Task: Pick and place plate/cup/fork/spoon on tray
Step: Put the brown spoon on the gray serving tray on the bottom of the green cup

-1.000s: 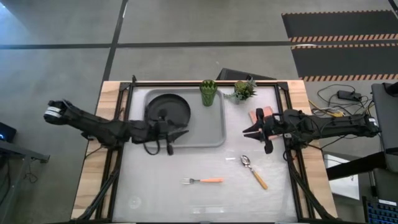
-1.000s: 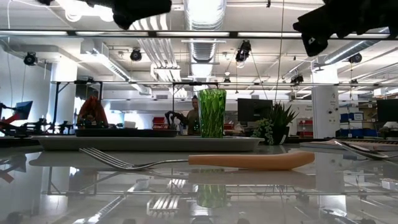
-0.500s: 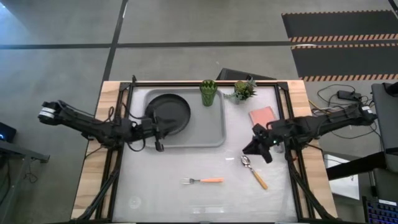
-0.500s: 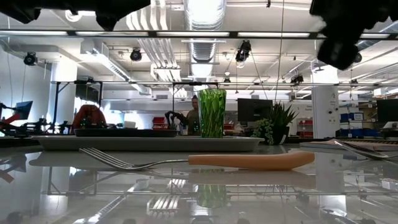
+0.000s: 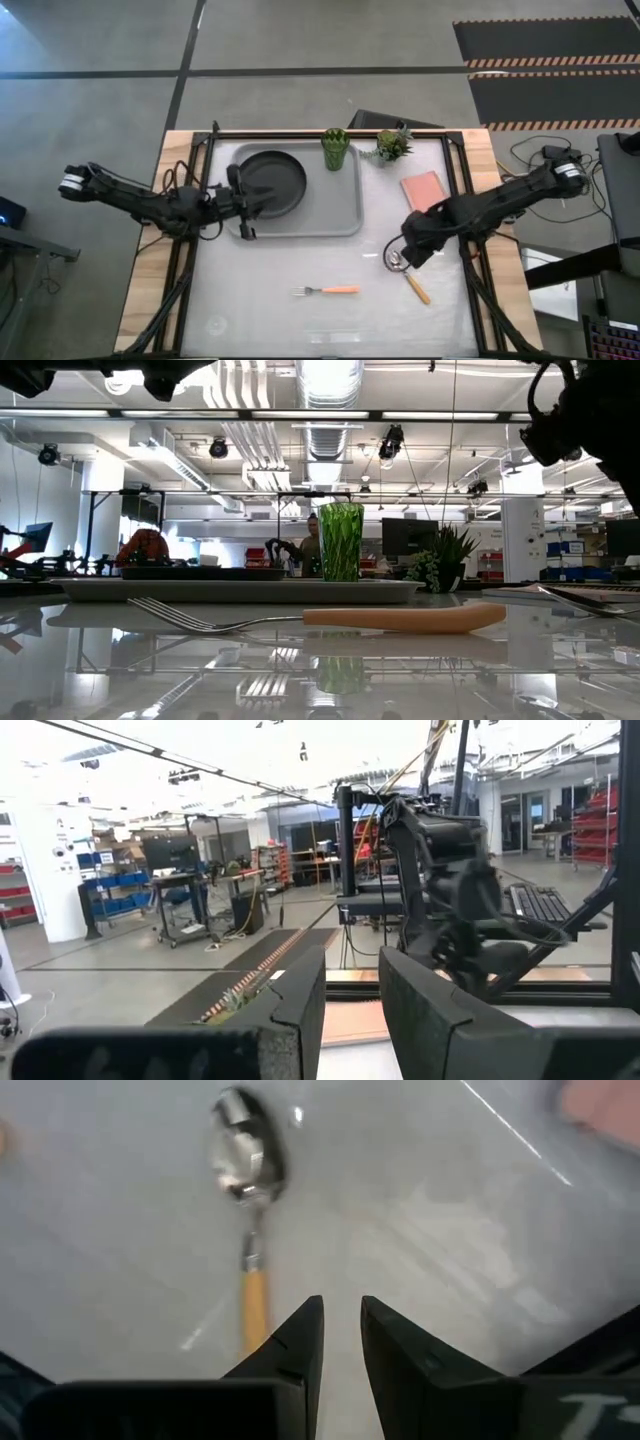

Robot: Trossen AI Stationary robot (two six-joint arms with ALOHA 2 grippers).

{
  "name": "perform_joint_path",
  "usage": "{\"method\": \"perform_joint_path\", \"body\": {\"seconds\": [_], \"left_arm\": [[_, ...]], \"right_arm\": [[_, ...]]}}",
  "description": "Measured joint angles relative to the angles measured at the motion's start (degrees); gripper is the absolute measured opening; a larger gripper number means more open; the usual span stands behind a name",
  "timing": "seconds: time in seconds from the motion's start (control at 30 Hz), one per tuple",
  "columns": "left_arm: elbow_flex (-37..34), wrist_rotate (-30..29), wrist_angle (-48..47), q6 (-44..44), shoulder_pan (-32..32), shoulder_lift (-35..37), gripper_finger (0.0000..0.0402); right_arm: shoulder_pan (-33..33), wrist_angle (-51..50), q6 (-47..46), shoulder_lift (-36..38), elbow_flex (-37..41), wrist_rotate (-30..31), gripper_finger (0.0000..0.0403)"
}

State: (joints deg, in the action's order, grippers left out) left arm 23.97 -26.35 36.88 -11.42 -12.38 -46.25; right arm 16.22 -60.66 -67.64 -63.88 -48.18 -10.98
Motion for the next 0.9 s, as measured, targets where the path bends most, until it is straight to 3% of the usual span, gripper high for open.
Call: {"method": "perform_joint_path", "body": {"seconds": [0.37,0.73,0.9], "left_arm": [[0.0,0.0,0.0,-3.0,0.0,1.6,0.0079],[0.0,0.0,0.0,-3.0,0.0,1.7,0.0079],[0.0,0.0,0.0,-3.0,0.0,1.7,0.0079]], "right_arm": [[5.4,-0.3,-3.1,-14.2,-9.6,0.0,0.0064],[10.2,0.2,-4.1,-21.1,-9.5,2.4,0.0179],[12.8,4.4,-2.8,-23.4,-9.0,5.7,0.02]]}}
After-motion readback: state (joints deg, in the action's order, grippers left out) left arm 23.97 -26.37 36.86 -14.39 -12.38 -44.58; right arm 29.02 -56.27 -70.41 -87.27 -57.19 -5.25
